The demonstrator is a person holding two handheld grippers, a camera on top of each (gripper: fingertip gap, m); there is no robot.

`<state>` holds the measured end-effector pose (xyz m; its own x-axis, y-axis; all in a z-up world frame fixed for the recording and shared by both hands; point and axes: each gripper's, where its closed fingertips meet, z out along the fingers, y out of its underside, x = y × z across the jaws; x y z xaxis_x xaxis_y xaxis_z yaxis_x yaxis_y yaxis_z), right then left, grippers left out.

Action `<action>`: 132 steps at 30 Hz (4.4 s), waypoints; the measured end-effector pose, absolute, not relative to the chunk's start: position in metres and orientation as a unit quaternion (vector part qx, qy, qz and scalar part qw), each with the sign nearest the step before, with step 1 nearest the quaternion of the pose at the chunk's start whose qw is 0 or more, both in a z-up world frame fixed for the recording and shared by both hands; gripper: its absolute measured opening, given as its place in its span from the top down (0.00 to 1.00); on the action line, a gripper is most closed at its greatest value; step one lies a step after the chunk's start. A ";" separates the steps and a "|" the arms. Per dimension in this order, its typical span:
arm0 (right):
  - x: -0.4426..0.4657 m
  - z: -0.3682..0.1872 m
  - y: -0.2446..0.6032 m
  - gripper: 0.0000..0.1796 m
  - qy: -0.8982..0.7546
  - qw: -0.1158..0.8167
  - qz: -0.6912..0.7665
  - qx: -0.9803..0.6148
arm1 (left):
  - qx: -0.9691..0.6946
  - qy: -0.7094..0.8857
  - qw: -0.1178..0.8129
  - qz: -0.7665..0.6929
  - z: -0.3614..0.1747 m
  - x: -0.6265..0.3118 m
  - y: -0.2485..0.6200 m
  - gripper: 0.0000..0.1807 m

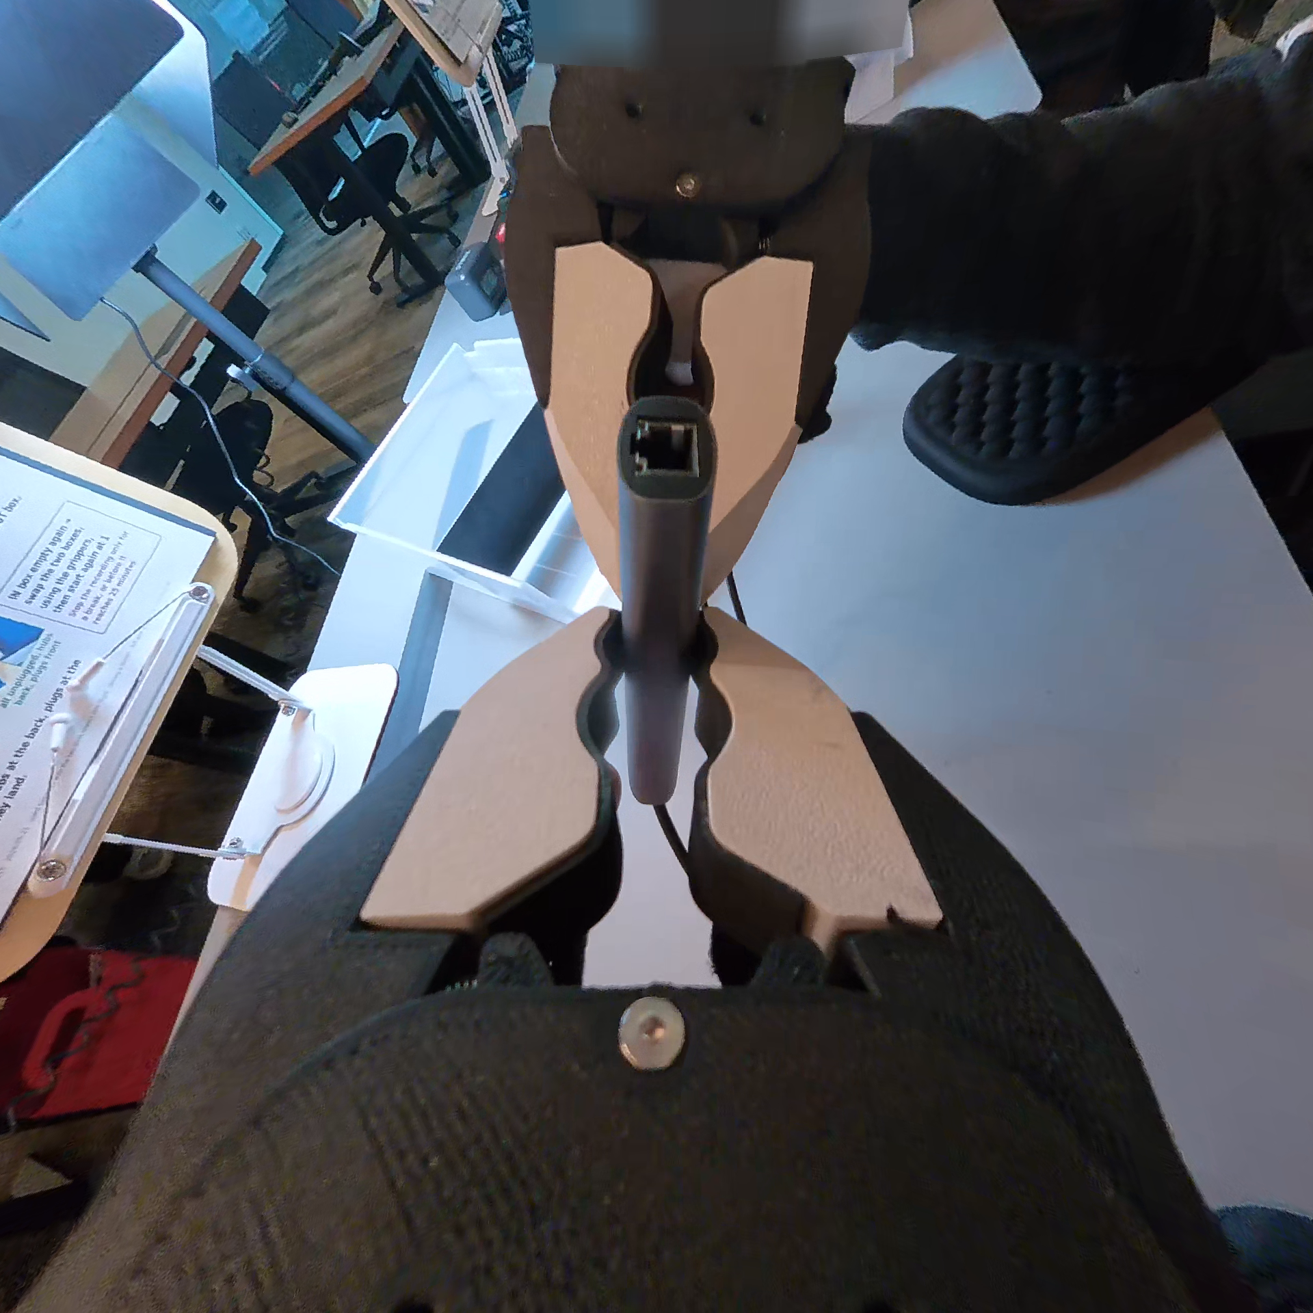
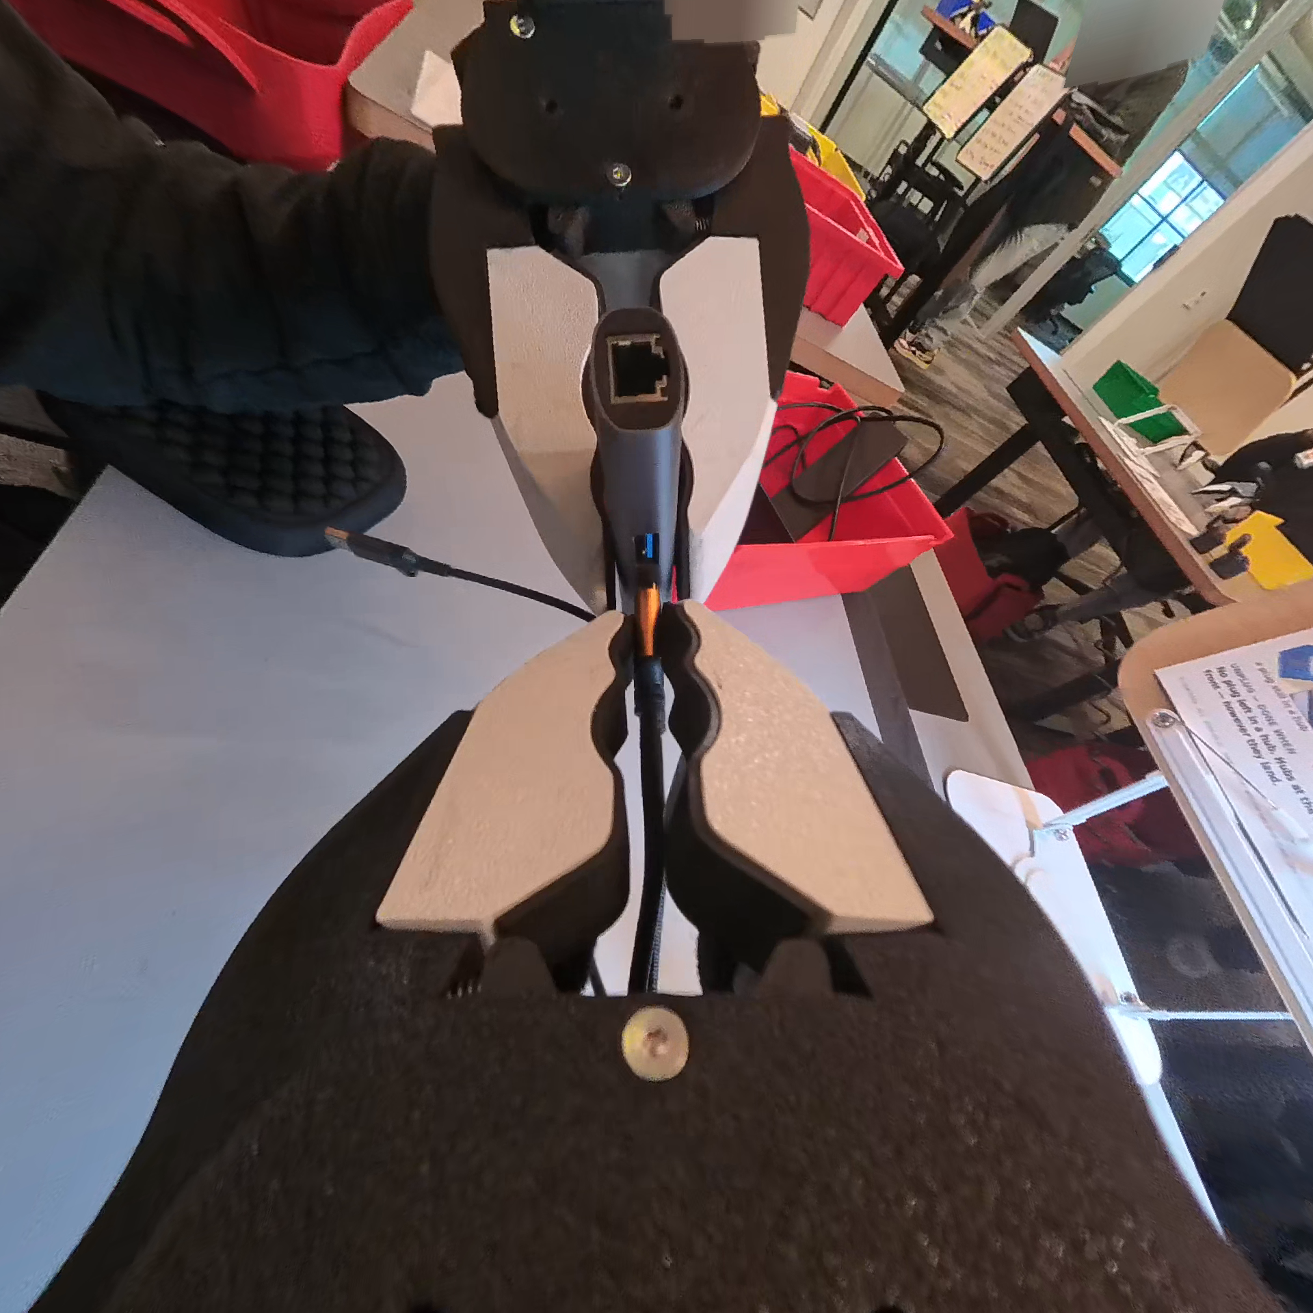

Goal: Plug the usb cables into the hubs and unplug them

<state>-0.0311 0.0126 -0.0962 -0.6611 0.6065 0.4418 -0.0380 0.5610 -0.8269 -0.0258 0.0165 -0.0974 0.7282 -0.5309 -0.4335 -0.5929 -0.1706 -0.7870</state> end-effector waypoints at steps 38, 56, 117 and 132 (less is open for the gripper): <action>-0.044 -0.096 0.097 0.78 -0.769 0.439 0.362 -0.290 | -0.775 0.278 0.568 -0.020 -0.095 -0.070 0.018 0.90; -0.060 -0.139 0.020 0.96 -0.827 0.387 0.351 -0.209 | -0.771 0.360 0.525 0.012 -0.125 -0.043 0.024 0.79; -0.047 -0.106 0.021 0.90 -0.803 0.436 0.362 -0.188 | -0.736 0.332 0.587 -0.051 -0.100 -0.039 0.022 0.90; -0.073 -0.004 0.281 0.92 -0.705 0.619 0.117 -0.326 | -0.695 0.167 0.696 -0.070 -0.044 -0.121 0.000 0.83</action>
<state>-0.0728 0.2808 -0.0040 -0.0216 0.6044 0.7964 0.3156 0.7599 -0.5682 -0.1211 -0.0002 -0.0438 0.9345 -0.3291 -0.1358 -0.1354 0.0240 -0.9905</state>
